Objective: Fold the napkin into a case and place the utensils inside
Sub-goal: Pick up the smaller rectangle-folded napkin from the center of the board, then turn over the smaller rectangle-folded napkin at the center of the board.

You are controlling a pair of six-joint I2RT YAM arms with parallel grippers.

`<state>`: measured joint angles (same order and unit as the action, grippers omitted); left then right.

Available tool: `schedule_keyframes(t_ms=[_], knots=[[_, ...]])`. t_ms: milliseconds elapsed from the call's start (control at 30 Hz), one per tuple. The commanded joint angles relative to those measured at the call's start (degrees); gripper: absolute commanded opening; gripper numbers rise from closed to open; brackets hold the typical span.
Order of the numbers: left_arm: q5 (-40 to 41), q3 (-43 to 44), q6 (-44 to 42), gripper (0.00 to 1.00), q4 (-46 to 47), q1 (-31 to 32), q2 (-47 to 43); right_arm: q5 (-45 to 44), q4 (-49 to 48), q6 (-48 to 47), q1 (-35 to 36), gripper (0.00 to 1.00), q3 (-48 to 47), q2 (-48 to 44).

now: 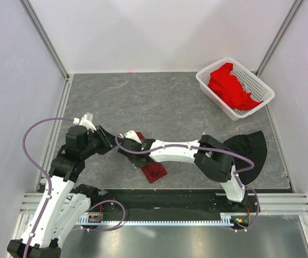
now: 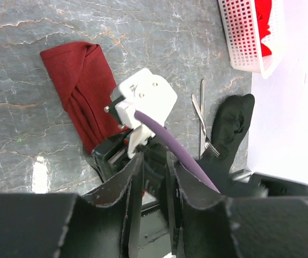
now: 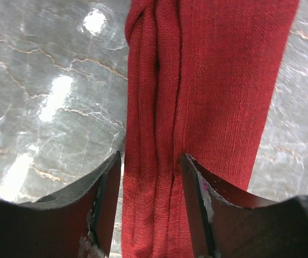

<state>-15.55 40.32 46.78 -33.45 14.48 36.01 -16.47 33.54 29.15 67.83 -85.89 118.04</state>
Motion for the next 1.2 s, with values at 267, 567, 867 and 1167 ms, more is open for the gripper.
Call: schedule_keyframes(t_ms=[267, 567, 867, 1167], knots=[[10.43, 6.18, 1.12, 0.33, -8.11, 0.37, -2.17, -15.87, 4.87, 6.19, 5.29, 0.3, -1.39, 4.48], [22.82, 7.49, -1.78, 0.39, -13.82, 0.37, -1.3, -14.56, 2.15, 3.64, 5.03, 0.0, 0.02, -2.18], [29.79, 8.9, -2.05, 0.4, -15.94, 0.37, -2.35, 4.41, -9.09, 2.93, -0.06, 0.0, 8.88, -13.96], [25.66, 8.12, -3.8, 0.39, -14.19, 0.37, 1.34, 32.89, -28.13, 7.5, -8.41, 0.0, 19.16, -16.61]])
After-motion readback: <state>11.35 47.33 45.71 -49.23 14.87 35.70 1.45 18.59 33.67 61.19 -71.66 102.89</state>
